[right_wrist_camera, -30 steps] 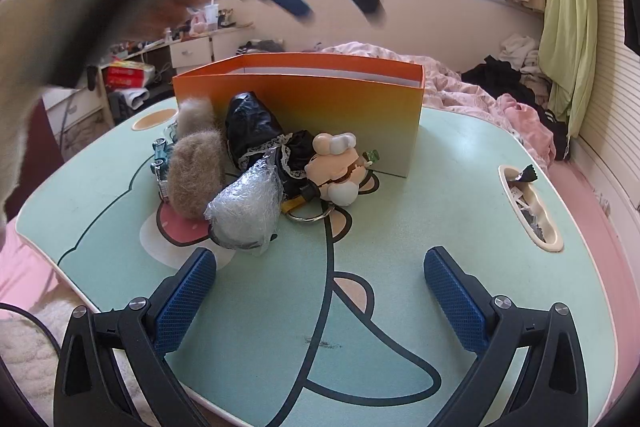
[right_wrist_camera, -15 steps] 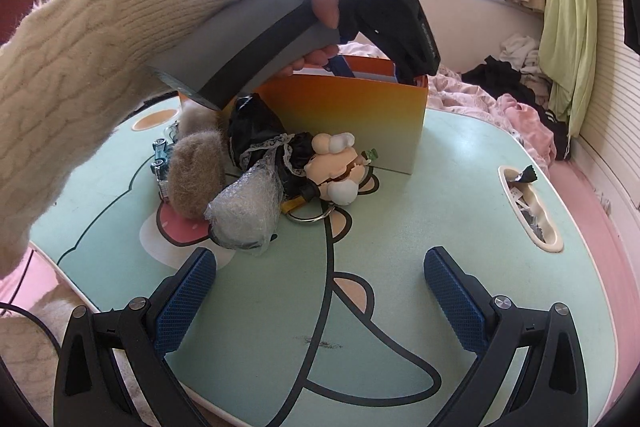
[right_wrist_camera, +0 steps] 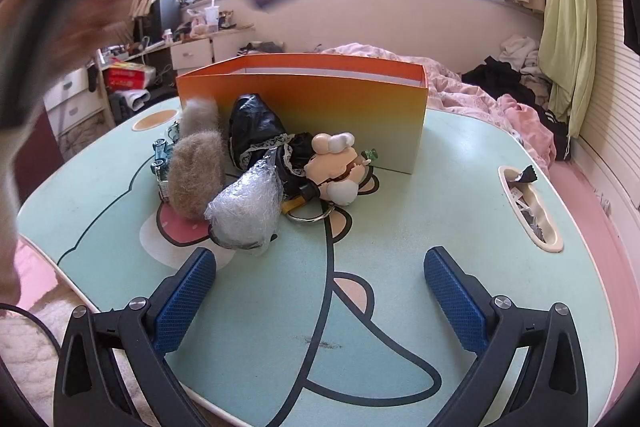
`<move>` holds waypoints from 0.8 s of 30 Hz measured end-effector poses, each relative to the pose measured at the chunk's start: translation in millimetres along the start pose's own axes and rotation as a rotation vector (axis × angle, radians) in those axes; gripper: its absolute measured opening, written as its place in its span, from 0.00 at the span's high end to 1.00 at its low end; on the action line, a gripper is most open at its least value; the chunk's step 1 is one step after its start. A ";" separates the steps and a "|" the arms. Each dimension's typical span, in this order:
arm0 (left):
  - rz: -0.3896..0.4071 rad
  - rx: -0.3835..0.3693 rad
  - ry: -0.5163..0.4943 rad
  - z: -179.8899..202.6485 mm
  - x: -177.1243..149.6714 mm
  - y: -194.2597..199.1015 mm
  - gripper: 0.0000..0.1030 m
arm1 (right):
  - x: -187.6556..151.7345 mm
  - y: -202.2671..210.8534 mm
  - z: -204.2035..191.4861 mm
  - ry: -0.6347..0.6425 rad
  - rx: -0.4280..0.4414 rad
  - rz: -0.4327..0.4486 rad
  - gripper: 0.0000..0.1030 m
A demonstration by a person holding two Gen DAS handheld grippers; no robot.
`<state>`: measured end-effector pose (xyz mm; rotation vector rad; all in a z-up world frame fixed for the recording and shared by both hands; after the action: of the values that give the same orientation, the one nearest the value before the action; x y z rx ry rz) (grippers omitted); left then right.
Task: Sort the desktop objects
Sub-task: 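Reach into box with left tool and grasp dark red case, then lift dark red case out with left tool, set it on table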
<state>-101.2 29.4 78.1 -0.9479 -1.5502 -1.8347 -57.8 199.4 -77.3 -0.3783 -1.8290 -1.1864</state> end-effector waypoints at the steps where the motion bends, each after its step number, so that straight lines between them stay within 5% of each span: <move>1: 0.014 0.000 -0.008 -3.6 -8.0 11.3 0.39 | -0.6 0.3 0.4 0.000 0.000 0.000 0.00; 5: -0.013 0.086 -0.067 -35.1 -78.1 44.3 0.39 | -0.4 0.3 0.1 0.000 -0.002 -0.001 0.00; 10: -0.145 0.145 -0.066 -63.7 -133.4 22.8 0.41 | 0.1 -0.2 -1.0 0.001 -0.005 -0.002 0.00; 18: -0.111 0.128 -0.051 -40.7 -134.0 -2.6 0.46 | 0.1 -0.3 -1.3 -0.001 -0.005 0.000 0.00; 24: -0.104 0.144 -0.059 -56.4 -136.7 22.0 0.43 | -0.4 -0.4 -1.4 -0.001 -0.005 0.000 0.00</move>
<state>-11.2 -34.1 -23.1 -0.8771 -1.7721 -1.7512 -57.1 198.1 -77.6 -0.3820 -1.8273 -1.1916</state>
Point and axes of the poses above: each gripper's, at about its wrist camera, not at the fingertips, and y roughly against the way its jaws point, z to its right, x to its top, the point moved 10 cm from there along -y, roughly the way its jaws point, and after that the axes turned 14 degrees about x, right-handed, at the moved point
